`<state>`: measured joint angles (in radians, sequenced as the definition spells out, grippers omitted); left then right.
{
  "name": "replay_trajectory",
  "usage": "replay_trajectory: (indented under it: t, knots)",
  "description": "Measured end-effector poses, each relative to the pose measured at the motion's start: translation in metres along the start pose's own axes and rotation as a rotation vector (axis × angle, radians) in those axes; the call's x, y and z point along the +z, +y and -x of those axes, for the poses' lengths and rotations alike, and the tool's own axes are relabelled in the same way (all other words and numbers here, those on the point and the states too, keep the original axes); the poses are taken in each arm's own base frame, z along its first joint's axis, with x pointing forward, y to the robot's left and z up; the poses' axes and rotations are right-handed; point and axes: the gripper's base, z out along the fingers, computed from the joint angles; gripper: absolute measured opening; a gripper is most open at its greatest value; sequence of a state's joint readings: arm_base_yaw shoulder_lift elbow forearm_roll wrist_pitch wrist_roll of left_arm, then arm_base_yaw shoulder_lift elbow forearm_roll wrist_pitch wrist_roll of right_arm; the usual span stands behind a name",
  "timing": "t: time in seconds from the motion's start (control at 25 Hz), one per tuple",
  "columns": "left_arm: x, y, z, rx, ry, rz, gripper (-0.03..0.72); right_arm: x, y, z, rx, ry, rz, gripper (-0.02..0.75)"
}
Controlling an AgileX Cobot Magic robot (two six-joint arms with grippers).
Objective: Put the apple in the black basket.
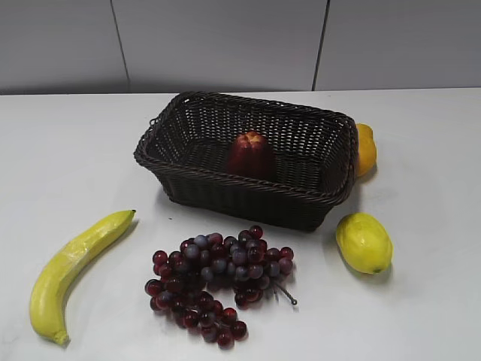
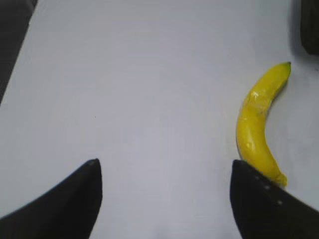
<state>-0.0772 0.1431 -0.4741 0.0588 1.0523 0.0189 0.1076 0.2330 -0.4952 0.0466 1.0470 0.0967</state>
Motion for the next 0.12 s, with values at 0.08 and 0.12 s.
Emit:
replay_trajectory:
  t: [0.08,0.12]
  knots:
    - [-0.0069,0.0003,-0.0041,-0.002,-0.054,0.005,0.589,0.0,0.0,0.0,0.0,0.0,0.0,0.573]
    - [-0.0114,0.0005,-0.007,-0.003,-0.09,0.007,0.589,0.0,0.0,0.0,0.0,0.0,0.0,0.573]
